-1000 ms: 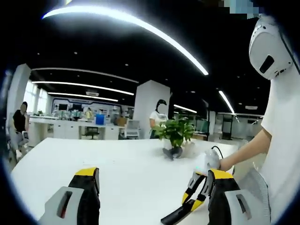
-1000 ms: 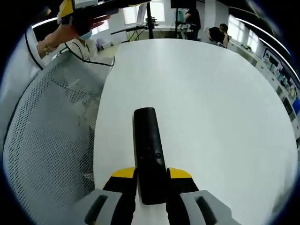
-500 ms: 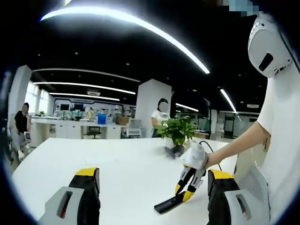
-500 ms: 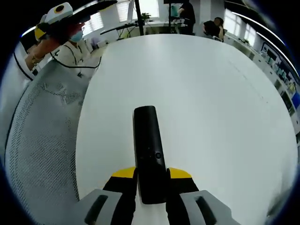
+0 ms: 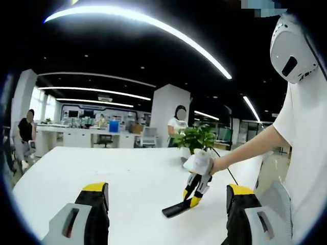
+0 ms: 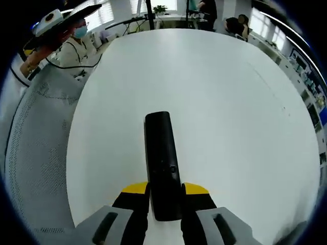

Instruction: Press the specified remote control buttons in sequence, fully releasing each button before pressing the next.

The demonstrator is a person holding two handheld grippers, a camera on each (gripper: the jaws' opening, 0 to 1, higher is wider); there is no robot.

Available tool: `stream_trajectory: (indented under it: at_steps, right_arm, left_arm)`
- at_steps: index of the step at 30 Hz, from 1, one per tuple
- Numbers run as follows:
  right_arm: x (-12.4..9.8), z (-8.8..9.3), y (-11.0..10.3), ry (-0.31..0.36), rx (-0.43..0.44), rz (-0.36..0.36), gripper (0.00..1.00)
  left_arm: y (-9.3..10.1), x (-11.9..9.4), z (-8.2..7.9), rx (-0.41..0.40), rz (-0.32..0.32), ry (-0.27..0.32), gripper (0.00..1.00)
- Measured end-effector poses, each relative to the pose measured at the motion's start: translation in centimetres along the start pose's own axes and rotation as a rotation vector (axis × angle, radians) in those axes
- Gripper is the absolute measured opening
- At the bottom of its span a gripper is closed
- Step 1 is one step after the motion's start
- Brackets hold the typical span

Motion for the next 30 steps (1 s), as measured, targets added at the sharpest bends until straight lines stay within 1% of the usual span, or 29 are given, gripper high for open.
stream_trajectory:
  at_steps: [5,7,12,16,17,18,19,30]
  right_arm:
    - [0.1,-0.4,1.4,0.001,0.011,0.003,0.21]
    - [0.1,-0.5,1.9,-0.003,0.0,0.011,0.21]
    - [0.2,-0.7,3.1,-0.001,0.008,0.043,0.21]
    - [0.2,-0.8,4.1,-0.008,0.01,0.086,0.21]
    - [0.1,-0.8,4.3,-0.019,0.001,0.107,0.21]
    - [0.0,-0.9,4.7,-0.045,-0.041,0.142,0.21]
    - [0.1,-1.0,4.7,-0.058,-0.07,0.155,0.21]
    - [0.4,-1.0,4.5,-0.081,-0.115,0.172,0.21]
  left_arm:
    - [-0.1,-0.1,0.0,-0.003,-0.006,-0.002,0.99]
    - [-0.2,-0.1,0.0,-0.003,-0.008,-0.002,0.99]
    - [-0.2,-0.1,0.1,-0.001,-0.011,-0.004,0.99]
    - [-0.2,-0.1,0.1,0.002,-0.009,-0.007,0.99]
    - [-0.2,-0.1,0.1,0.001,-0.009,-0.005,0.99]
    - [-0.2,-0.1,0.1,-0.001,-0.01,-0.004,0.99]
    - [-0.2,-0.1,0.1,0.0,-0.011,-0.003,0.99]
    - [-0.1,0.0,0.0,0.014,-0.006,-0.009,0.99]
Point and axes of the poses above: the point that each gripper's makers call its tool centre point, and the gripper's own axes: x roughly forward along the fingers, y roughly to its right, z roughly out of its underside, the point moved 9 cm from there along -x, roughly backward along the fingers, and after that the axes turned 3 degrees about -x, right-handed, at the moved point
